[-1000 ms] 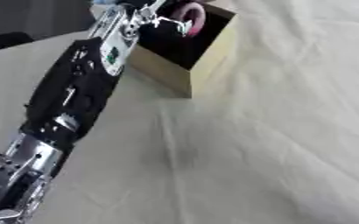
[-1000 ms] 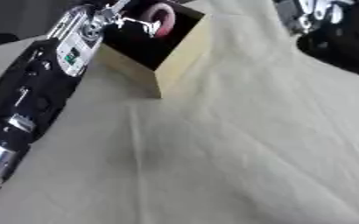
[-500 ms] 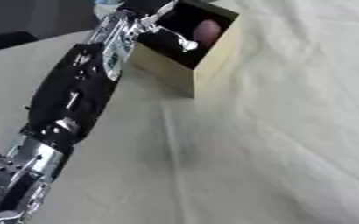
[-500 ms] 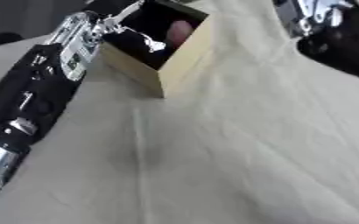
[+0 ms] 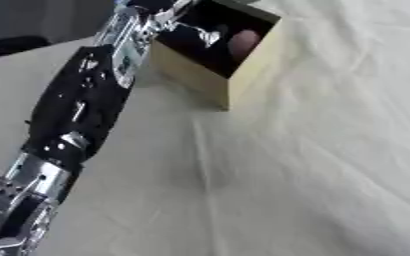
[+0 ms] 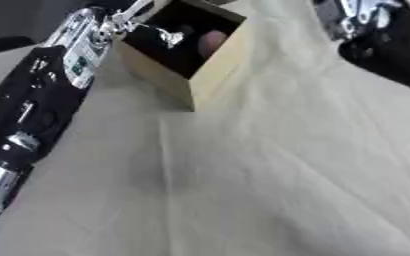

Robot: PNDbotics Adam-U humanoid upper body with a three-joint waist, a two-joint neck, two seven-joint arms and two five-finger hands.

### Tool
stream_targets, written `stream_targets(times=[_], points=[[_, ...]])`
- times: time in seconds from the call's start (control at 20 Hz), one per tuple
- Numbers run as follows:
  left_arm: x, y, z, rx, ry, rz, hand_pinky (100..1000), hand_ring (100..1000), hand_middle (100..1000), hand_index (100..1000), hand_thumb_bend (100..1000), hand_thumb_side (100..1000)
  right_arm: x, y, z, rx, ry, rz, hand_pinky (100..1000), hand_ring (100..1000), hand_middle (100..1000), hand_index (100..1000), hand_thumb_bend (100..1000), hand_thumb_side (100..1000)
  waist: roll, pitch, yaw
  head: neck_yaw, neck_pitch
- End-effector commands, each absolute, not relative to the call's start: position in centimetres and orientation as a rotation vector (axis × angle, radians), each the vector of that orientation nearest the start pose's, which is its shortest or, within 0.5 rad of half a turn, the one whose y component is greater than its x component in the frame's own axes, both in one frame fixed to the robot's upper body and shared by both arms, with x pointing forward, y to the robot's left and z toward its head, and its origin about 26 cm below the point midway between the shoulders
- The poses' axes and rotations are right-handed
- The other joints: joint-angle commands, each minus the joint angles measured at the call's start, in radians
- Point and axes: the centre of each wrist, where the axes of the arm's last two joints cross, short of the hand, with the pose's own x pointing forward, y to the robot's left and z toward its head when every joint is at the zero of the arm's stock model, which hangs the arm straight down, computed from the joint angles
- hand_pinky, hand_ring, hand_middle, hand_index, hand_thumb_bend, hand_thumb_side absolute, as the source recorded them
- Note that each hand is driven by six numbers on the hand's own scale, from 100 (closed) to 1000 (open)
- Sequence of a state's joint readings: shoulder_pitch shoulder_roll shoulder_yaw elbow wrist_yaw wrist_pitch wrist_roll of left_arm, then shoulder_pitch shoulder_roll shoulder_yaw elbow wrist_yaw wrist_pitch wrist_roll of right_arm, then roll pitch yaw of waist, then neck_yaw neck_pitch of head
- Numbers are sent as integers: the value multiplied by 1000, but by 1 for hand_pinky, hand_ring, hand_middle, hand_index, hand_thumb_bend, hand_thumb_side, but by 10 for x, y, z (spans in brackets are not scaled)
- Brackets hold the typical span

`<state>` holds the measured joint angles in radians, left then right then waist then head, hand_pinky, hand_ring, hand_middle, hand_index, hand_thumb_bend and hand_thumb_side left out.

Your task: Pick up objects on the table and place them in the box.

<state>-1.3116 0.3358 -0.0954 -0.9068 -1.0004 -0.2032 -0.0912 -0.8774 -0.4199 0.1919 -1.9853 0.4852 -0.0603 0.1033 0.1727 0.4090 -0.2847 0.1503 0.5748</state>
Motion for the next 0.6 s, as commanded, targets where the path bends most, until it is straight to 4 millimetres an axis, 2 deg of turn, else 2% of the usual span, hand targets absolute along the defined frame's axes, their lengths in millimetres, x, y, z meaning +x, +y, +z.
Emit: stream_targets(times=[0.05, 0.2, 0.35, 0.4, 0.6], points=[[476, 193, 376, -1631, 2780, 1522, 656, 767, 719, 771, 100, 448, 295, -172, 355, 733, 2961, -1108, 877, 772, 745, 879, 100, 864, -19, -41, 12, -9, 18], [465, 194, 387, -1594, 2821, 1392, 652, 763, 717, 754, 100, 447, 297, -175, 352, 748, 2975, -1106, 878, 773, 745, 878, 100, 863, -29, -57, 34, -19, 33], [456, 193, 393, -1557, 2855, 1355, 652, 763, 717, 754, 100, 447, 297, -175, 351, 754, 2977, -1106, 878, 773, 745, 878, 100, 863, -30, -62, 41, -21, 37], [454, 194, 394, -1547, 2869, 1346, 658, 769, 741, 771, 100, 492, 297, -175, 351, 750, 2977, -1102, 880, 776, 747, 877, 100, 858, -33, -65, 44, -21, 39], [443, 225, 387, -1517, 2901, 1218, 672, 781, 764, 793, 100, 566, 299, -180, 347, 792, 2990, -1095, 881, 778, 748, 877, 100, 855, -57, -95, 108, -50, 62]])
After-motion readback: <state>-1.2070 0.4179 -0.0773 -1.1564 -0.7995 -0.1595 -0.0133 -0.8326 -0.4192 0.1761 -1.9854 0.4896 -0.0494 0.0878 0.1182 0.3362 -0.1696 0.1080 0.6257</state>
